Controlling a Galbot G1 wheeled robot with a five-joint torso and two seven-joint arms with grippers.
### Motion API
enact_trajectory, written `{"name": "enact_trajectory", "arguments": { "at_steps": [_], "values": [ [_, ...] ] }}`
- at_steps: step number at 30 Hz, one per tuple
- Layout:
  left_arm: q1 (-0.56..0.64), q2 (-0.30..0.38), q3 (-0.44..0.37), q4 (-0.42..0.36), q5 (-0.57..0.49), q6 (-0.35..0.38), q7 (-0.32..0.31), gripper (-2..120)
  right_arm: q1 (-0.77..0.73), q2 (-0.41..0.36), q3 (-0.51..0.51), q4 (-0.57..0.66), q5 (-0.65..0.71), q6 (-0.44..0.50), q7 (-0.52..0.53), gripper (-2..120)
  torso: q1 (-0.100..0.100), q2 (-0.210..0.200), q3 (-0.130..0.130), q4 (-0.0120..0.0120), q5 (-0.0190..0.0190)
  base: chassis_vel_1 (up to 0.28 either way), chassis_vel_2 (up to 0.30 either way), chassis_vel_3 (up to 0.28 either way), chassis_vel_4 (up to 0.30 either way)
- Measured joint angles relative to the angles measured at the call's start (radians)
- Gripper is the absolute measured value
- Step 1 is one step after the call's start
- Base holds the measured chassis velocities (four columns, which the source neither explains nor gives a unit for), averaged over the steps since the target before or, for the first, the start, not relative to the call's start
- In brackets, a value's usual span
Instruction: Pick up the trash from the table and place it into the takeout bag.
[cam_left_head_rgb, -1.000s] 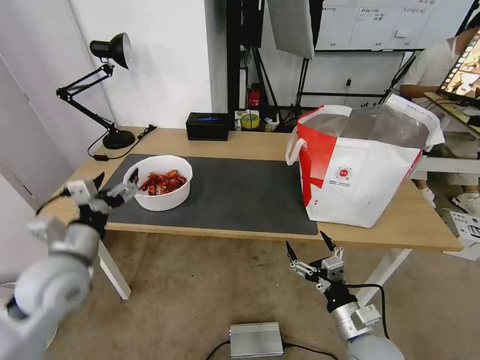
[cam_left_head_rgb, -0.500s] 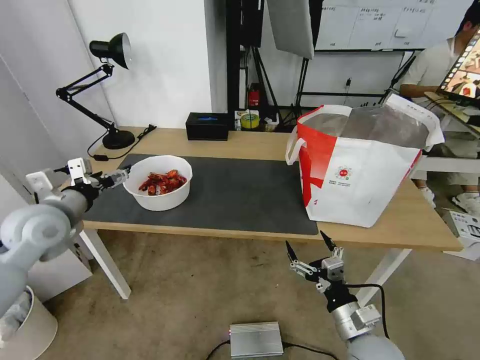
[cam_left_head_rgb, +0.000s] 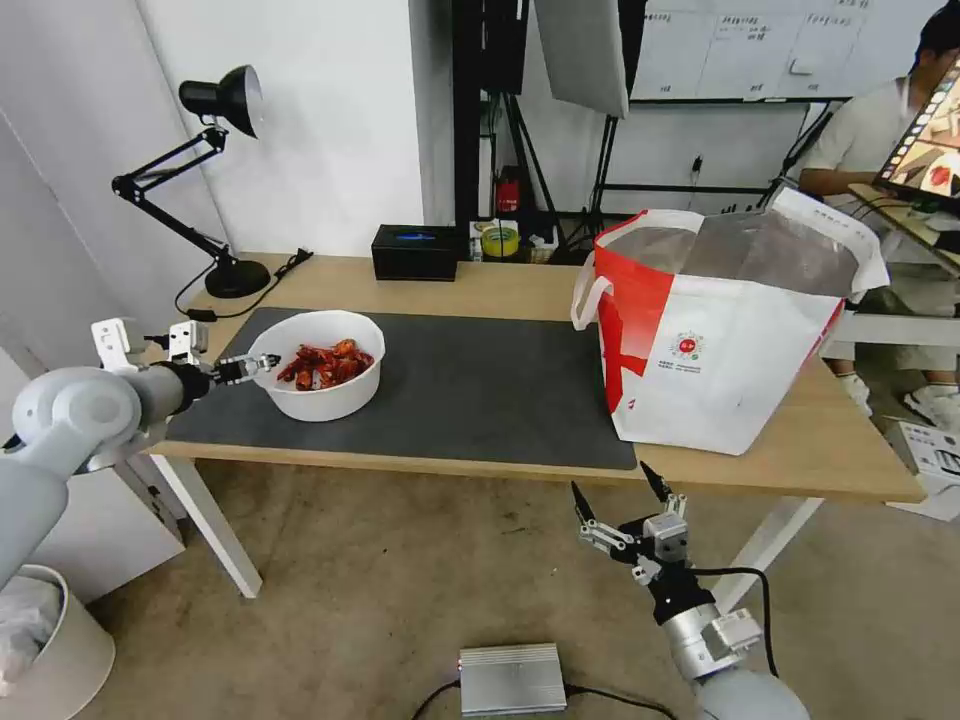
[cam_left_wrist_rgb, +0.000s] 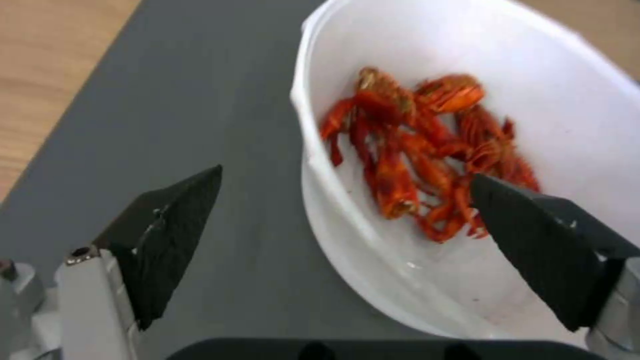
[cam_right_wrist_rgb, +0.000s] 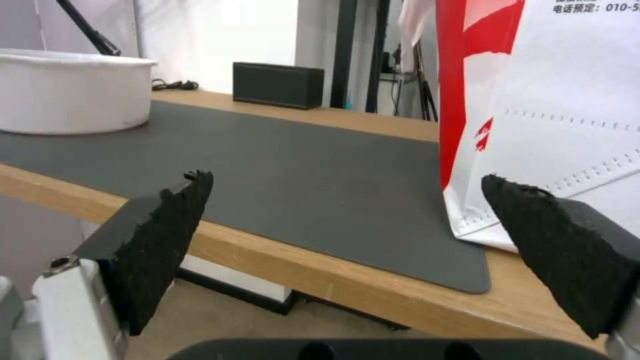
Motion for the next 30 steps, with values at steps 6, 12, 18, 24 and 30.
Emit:
{"name": "enact_trajectory", "arguments": {
  "at_steps": [6,12,18,24,30],
  "values": [
    [-0.066,-0.021,0.056,0.066,-0.027,0.023,-0.019,100,0.000,0.000,0.000,0.000,0.000,0.000,0.000,100,0.000,0.000,0.000,-0.0001,0.0000,0.000,0.000,0.000,0.000],
    [-0.118,-0.049,0.108,0.110,-0.028,0.025,-0.033,100,0.000,0.000,0.000,0.000,0.000,0.000,0.000,100,0.000,0.000,0.000,-0.0002,0.0002,0.000,0.000,0.000,0.000],
    [-0.140,-0.064,0.129,0.128,-0.027,0.025,-0.037,100,0.000,0.000,0.000,0.000,0.000,0.000,0.000,100,0.000,0.000,0.000,-0.0001,0.0001,0.000,0.000,0.000,0.000],
    [-0.170,-0.081,0.157,0.150,-0.027,0.024,-0.065,95,0.000,0.000,0.000,0.000,0.000,0.000,0.000,100,0.000,0.000,0.000,-0.0002,0.0002,0.000,0.000,0.000,0.000],
    [-0.171,-0.078,0.160,0.145,-0.031,0.016,-0.078,75,0.000,0.000,0.000,0.000,0.000,0.000,0.000,100,0.000,0.000,0.000,-0.0001,0.0001,0.000,0.000,0.000,0.000]
  ]
}}
